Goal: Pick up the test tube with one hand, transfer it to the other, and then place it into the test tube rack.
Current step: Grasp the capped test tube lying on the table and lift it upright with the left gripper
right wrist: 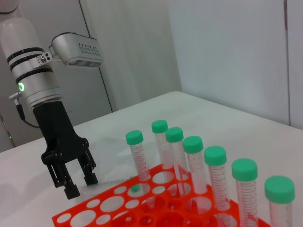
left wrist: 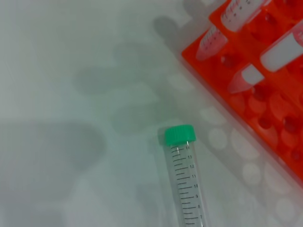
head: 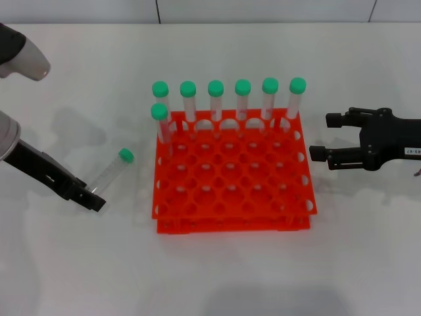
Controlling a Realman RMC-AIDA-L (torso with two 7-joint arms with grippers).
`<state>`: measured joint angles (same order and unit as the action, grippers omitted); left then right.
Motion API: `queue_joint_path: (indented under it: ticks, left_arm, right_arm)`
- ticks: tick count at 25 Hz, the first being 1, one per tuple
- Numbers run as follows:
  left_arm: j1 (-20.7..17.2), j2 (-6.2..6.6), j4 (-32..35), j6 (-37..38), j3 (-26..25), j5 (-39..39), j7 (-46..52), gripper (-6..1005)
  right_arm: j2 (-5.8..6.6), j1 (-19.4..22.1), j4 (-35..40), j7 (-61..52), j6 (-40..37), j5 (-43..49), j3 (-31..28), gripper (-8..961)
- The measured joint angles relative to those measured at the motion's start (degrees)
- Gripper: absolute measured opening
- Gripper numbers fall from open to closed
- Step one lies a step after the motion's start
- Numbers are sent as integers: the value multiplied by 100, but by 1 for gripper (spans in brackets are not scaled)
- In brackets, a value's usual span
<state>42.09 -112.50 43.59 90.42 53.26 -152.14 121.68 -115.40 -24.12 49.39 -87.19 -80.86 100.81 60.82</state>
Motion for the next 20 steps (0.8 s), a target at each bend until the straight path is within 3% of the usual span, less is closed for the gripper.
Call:
queue_joint_path:
  ticks: [7,20]
  left_arm:
    - [2,0,0,-8,14,0,-4,625]
    - [10,0,0,-89,70,-17,0,449]
  right_arm:
    - [0,-4,0,0,0,0,0,852]
    - [0,-5,0,0,14,0,0,852]
